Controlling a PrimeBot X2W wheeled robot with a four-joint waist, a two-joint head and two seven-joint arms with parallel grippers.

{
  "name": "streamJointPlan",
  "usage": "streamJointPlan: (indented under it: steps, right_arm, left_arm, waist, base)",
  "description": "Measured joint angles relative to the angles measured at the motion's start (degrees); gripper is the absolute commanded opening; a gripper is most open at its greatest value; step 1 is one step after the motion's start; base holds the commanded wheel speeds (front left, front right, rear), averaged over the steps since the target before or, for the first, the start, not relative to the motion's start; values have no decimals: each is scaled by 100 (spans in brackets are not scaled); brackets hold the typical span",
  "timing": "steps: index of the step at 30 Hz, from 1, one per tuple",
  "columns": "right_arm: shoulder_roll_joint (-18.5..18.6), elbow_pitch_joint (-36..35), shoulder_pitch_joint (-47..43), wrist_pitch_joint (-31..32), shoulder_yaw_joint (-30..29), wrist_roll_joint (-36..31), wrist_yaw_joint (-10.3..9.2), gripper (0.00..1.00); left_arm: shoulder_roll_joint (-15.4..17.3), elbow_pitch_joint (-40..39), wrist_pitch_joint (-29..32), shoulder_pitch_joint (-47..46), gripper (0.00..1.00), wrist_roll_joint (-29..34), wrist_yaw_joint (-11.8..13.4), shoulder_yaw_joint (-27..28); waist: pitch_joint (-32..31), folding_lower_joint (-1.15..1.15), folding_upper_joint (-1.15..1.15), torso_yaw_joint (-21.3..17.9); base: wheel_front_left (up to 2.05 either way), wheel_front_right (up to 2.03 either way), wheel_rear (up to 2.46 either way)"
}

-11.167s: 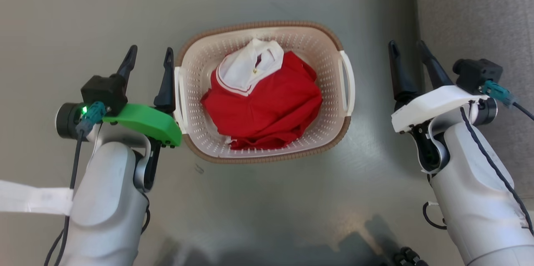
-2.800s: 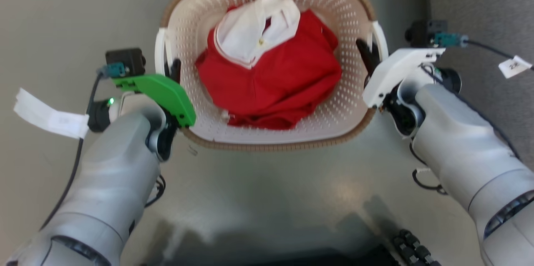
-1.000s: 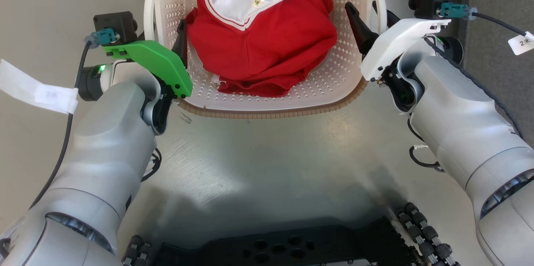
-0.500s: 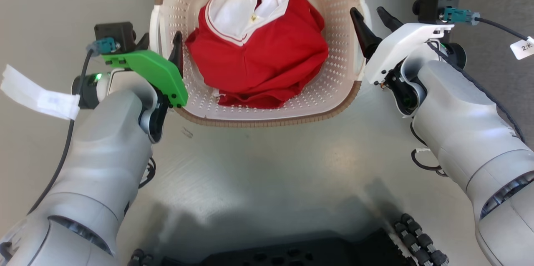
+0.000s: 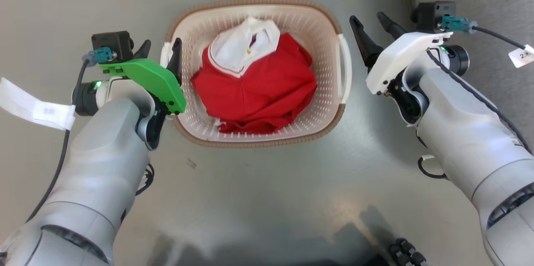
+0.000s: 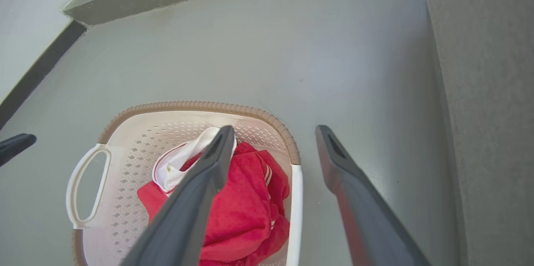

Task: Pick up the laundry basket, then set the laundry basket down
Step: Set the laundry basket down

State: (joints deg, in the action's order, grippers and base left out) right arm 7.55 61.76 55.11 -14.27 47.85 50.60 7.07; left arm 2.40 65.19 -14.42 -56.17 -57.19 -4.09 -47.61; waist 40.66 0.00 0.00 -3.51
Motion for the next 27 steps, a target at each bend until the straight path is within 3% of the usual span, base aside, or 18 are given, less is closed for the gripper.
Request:
streamJointPlan:
  steps: [19,27]
  right_arm:
    - [221,-1014,-1090,-1,-861,-641,-16,100]
    - [236,-1469,-1633,-1,-1181,-976,-62,100]
  left_arm:
    - [305,-961,0,1044,100,639,-49,720]
    - [600,-1455,0,1673,100,1013,-35,1114]
  waist:
    - [-1532,0,0,-26]
    - [-2191,0,0,-36]
  base:
    - [0,0,0]
    - [0,0,0]
